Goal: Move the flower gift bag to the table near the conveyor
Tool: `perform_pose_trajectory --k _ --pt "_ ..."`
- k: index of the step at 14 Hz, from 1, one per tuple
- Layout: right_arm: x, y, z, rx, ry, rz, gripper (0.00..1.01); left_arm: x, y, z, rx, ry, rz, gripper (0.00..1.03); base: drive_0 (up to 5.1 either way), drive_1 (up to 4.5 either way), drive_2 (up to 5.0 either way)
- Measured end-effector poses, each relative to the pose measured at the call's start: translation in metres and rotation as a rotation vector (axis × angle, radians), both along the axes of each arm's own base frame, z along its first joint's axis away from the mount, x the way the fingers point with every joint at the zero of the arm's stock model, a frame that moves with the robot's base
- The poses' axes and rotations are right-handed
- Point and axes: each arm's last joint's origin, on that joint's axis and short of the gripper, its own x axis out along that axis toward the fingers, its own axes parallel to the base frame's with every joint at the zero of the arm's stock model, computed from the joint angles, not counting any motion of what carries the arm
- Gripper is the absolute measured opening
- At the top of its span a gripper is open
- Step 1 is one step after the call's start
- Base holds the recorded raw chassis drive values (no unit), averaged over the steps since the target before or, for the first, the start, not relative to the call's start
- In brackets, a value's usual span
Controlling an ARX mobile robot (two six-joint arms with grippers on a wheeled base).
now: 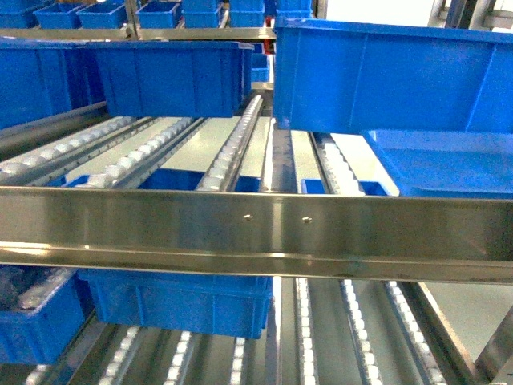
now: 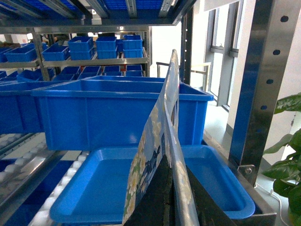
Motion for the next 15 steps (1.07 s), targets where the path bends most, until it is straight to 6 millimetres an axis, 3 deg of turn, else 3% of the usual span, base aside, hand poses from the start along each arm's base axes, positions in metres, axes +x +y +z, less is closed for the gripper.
perform_pose_trajectory --k 8,15 --pt "-0.0006 0.0 0.0006 -0.001 -0.004 -0.001 0.02 -0.0001 0.0 0.0 0.0 0.0 0.0 0.02 -4.8 1.07 3.6" --pt "-0.0005 0.0001 0.0004 0.0 -0.002 0.0 0.02 -0.0001 0.0 -0.0001 0.0 0.0 0.0 0.02 -5.0 2.44 2.4"
